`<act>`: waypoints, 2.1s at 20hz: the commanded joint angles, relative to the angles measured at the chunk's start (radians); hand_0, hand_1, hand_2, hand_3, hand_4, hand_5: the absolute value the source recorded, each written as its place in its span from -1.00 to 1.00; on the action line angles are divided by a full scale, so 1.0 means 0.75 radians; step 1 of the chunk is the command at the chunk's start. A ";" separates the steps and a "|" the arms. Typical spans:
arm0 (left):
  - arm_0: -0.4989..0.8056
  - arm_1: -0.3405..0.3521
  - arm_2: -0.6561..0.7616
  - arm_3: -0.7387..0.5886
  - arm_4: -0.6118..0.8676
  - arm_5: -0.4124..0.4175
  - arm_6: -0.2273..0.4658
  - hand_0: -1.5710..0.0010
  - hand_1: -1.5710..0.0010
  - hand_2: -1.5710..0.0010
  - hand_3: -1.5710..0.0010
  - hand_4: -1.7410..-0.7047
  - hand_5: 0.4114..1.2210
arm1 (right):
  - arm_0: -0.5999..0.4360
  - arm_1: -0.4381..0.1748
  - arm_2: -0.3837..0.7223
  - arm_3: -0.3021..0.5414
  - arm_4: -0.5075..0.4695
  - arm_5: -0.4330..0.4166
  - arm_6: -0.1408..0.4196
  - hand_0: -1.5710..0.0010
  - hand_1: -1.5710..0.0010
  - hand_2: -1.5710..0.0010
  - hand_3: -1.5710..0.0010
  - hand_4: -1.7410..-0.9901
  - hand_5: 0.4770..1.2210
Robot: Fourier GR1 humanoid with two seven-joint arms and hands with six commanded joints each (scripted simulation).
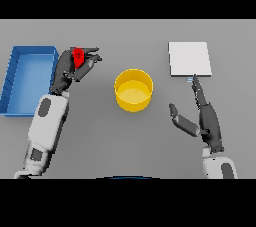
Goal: Pick up the red beaker and tilt it to pour out 1 green nut into yellow bowl. Pick up the yellow bowl and place it on the metallic measuring scale.
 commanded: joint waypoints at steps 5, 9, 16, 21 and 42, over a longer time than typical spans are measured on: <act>-0.038 0.077 -0.059 -0.005 -0.065 -0.011 0.043 -0.99 -0.99 -0.99 -0.98 -0.97 0.79 | -0.006 -0.019 -0.009 0.013 0.005 0.002 -0.027 1.00 1.00 1.00 1.00 0.41 -0.50; -0.091 0.171 -0.209 -0.019 -0.238 -0.022 0.115 -0.99 -0.99 -0.99 -0.99 -0.99 0.75 | -0.005 -0.019 -0.006 0.004 0.013 -0.001 0.012 1.00 1.00 1.00 1.00 0.46 -0.51; -0.253 0.288 -0.514 -0.046 -0.529 -0.126 0.289 -1.00 -1.00 -1.00 -1.00 -1.00 0.82 | 0.000 -0.005 0.014 -0.011 0.018 0.011 0.035 1.00 1.00 1.00 1.00 0.49 -0.49; -0.379 0.331 -0.752 0.004 -0.767 -0.228 0.361 -1.00 -1.00 -1.00 -1.00 -1.00 0.94 | -0.005 -0.010 0.002 -0.031 -0.006 0.021 0.064 1.00 1.00 1.00 1.00 0.48 -0.47; -0.888 0.349 -1.411 0.264 -1.364 -0.479 0.053 -1.00 -1.00 -1.00 -0.98 -0.99 1.00 | 0.003 0.037 -0.010 -0.005 -0.013 -0.021 0.036 1.00 1.00 1.00 1.00 0.58 -0.76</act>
